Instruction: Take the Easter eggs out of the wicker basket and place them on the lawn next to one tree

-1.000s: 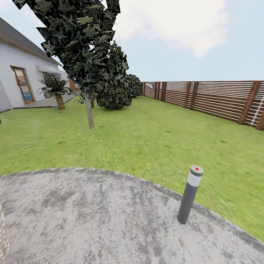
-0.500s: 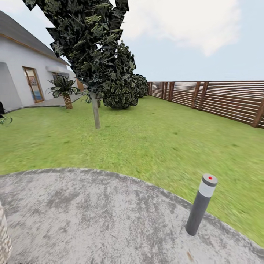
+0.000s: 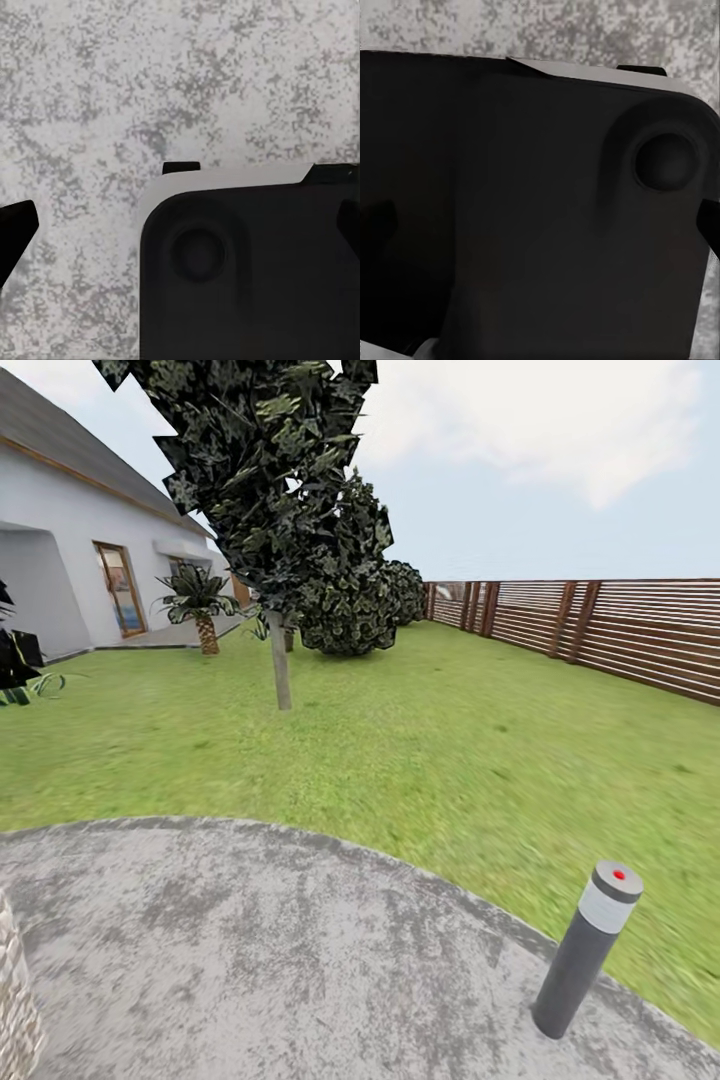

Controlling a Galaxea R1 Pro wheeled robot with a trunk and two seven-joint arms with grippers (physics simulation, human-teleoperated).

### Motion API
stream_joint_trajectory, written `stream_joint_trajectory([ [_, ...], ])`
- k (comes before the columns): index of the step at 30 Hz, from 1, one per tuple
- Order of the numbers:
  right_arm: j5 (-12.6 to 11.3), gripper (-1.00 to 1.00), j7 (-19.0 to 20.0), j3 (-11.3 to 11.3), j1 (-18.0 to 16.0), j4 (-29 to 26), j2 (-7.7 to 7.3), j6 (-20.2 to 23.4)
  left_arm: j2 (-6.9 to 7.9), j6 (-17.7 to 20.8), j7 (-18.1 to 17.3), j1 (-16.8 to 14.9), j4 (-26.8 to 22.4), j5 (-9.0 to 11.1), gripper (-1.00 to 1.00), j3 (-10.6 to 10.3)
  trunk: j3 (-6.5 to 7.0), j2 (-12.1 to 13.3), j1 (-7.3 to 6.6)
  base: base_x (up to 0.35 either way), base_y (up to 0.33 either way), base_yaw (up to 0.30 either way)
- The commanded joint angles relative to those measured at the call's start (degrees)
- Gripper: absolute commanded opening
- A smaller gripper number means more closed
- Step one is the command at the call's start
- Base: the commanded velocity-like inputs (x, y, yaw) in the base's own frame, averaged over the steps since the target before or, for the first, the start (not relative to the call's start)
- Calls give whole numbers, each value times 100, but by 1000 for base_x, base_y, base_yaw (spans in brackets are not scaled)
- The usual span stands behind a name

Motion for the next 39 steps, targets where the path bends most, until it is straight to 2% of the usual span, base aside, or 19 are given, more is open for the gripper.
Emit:
stream_joint_trajectory([
  [1, -2, 100, -2, 37, 0, -2, 0, -11, 0, -17, 7, 0, -1, -4, 100, -7, -5, -2, 2, 179, 0, 52],
  [39, -2, 100, 0, 28, 0, -2, -3, -13, 0, -18, 7, 0, -1, 0, 100, -7, -20, -2, 2, 171, 0, 50],
])
